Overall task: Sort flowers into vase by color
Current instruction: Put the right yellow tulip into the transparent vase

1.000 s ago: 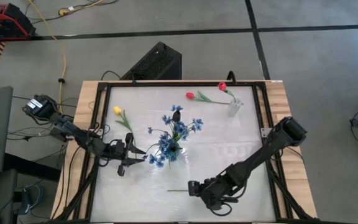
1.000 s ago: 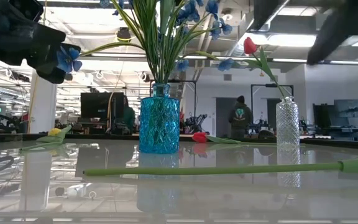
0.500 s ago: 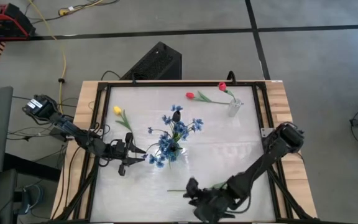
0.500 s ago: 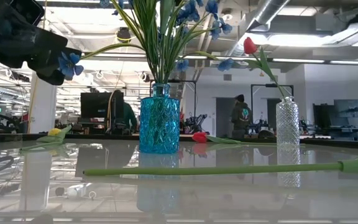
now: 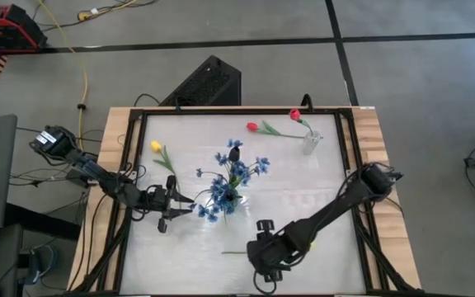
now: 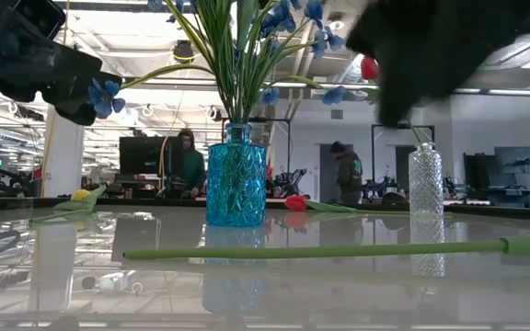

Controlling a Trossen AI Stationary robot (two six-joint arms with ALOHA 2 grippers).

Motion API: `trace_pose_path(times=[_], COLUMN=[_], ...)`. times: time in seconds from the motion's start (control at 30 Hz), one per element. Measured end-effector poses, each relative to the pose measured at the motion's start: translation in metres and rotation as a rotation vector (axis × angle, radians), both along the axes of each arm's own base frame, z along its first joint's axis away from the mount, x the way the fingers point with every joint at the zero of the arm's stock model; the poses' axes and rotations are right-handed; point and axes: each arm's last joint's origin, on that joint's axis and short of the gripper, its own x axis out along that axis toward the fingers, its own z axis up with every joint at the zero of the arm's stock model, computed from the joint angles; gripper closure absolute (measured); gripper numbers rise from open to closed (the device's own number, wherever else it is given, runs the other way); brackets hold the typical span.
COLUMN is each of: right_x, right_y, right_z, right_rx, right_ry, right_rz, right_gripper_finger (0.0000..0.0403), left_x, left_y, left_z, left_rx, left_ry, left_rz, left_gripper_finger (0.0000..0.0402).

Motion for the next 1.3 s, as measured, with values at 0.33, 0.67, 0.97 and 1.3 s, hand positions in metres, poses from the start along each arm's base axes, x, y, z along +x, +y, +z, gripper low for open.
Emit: trace_pose_path(times=[0.33,0.67,0.97,1.3], right_x=[0.002,0.000,0.015,-0.007], right_y=[0.001,0.000,-0.015,-0.056], right_z=[-0.050,-0.057,-0.034,-0.004], right_rx=[-0.029,-0.028,0.142,0.092], right_ry=[0.214,0.269,0.210,0.404], right_rz=[-0.050,-0.051,-0.135,-0.724], right_gripper_finger=[0.0188,0.0258,0.0381,0.0384], left_x=[0.000,0.000,0.000,0.000], left_y=[0.000,0.000,0.000,0.000], left_z=[0.000,0.000,0.000,-0.001], left_rx=[-0.001,-0.001,0.001,0.003], left_ry=[0.001,-0.001,0.002,0.005], left_rz=[-0.004,-0.003,0.006,0.007], left_gripper_finger=[0.0265,0.0265,0.0265,0.0265])
